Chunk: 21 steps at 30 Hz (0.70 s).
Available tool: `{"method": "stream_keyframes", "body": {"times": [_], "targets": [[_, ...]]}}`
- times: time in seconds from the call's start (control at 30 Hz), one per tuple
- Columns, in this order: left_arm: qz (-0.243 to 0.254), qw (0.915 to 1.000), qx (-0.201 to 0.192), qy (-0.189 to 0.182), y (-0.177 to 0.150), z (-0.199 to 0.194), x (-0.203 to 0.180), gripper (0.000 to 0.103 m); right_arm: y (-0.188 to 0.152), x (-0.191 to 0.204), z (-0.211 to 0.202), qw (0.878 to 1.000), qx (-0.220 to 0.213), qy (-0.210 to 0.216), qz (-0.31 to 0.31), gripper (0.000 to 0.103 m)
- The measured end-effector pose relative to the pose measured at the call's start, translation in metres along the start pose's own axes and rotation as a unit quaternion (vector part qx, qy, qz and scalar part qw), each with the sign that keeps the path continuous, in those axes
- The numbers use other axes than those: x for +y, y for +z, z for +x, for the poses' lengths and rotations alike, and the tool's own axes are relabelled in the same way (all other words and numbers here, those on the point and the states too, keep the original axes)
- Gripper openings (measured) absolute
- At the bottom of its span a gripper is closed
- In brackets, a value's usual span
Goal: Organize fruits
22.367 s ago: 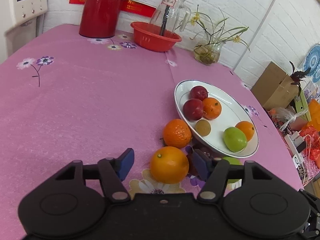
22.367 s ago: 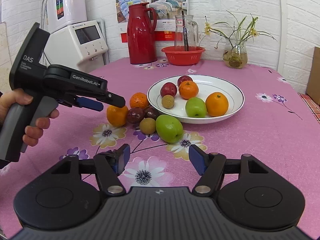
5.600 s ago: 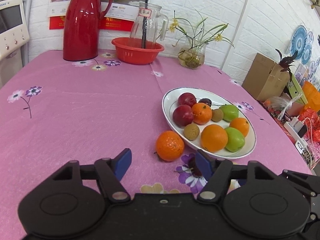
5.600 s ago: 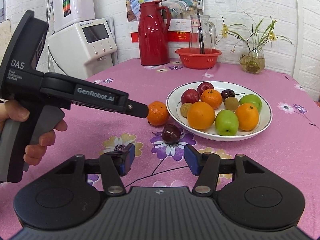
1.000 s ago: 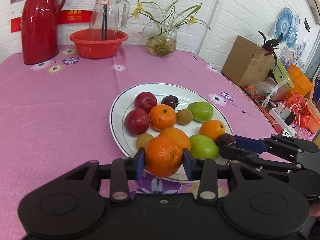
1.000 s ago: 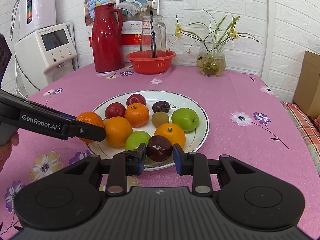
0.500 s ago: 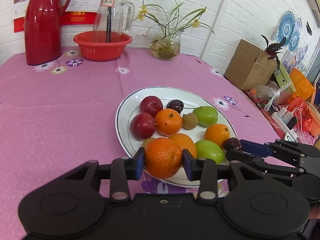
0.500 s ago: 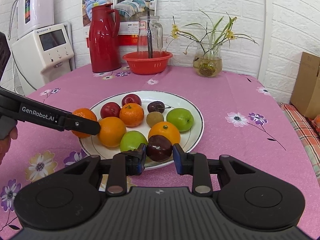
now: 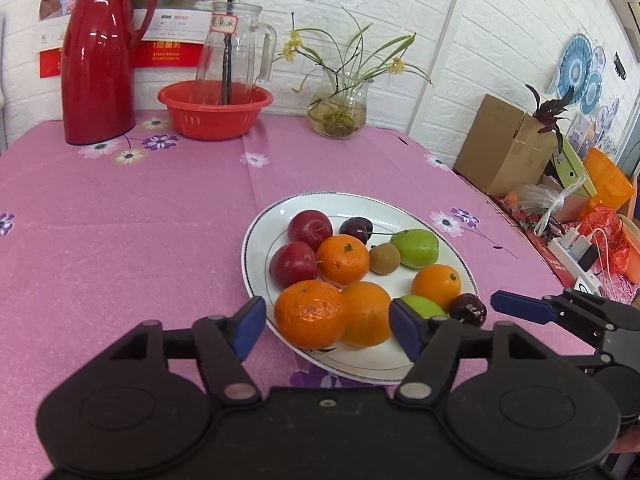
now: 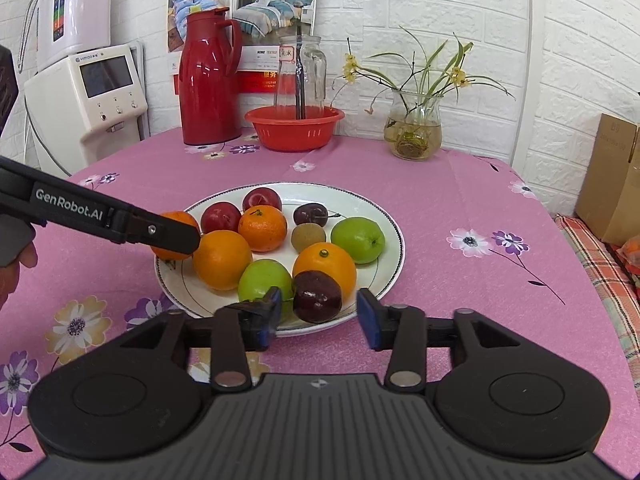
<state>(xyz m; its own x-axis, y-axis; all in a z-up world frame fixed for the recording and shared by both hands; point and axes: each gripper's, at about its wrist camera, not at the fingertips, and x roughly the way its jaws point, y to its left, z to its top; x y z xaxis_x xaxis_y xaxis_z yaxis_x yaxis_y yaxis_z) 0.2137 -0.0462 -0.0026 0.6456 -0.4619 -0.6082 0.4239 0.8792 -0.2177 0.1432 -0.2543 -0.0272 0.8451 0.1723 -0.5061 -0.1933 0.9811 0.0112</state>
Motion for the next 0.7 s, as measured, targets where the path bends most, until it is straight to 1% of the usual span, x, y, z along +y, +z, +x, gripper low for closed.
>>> {"method": "stream_keyframes", "body": {"times": [0.03, 0.2, 0.27, 0.3, 0.33, 0.43, 0.53, 0.7], "targets": [[0.001, 1.0, -0.003, 0.002, 0.0, -0.001, 0.0, 0.103, 0.0, 0.001, -0.002, 1.0, -0.004, 0.001, -0.002, 0.097], [-0.002, 0.9996, -0.023, 0.015, -0.001, -0.01, -0.001, 0.103, -0.001, 0.003, -0.009, 1.0, -0.016, 0.0, 0.0, 0.097], [-0.002, 0.9993, -0.032, 0.02, 0.0, -0.014, -0.001, 0.103, -0.001, 0.003, -0.012, 1.0, -0.019, 0.002, 0.001, 0.095], [-0.002, 0.9991, -0.036, 0.024, 0.0, -0.016, -0.001, 0.103, -0.002, 0.003, -0.013, 1.0, -0.019, 0.003, 0.002, 0.09], [-0.003, 0.9989, -0.039, 0.026, 0.0, -0.018, -0.001, 0.103, -0.003, 0.004, -0.014, 1.0, -0.02, 0.003, 0.001, 0.08], [-0.009, 0.9988, -0.04, 0.029, 0.001, -0.02, -0.001, 0.103, -0.004, 0.005, -0.016, 1.0, -0.017, 0.004, 0.001, 0.063], [-0.012, 0.9988, -0.038, 0.027, 0.0, -0.021, 0.0, 0.103, -0.004, 0.007, -0.014, 1.0, -0.013, 0.005, -0.001, 0.057], [-0.006, 0.9989, -0.035, 0.032, -0.003, -0.022, -0.002, 0.103, -0.003, 0.011, -0.007, 1.0, -0.008, 0.009, -0.004, 0.056]]}}
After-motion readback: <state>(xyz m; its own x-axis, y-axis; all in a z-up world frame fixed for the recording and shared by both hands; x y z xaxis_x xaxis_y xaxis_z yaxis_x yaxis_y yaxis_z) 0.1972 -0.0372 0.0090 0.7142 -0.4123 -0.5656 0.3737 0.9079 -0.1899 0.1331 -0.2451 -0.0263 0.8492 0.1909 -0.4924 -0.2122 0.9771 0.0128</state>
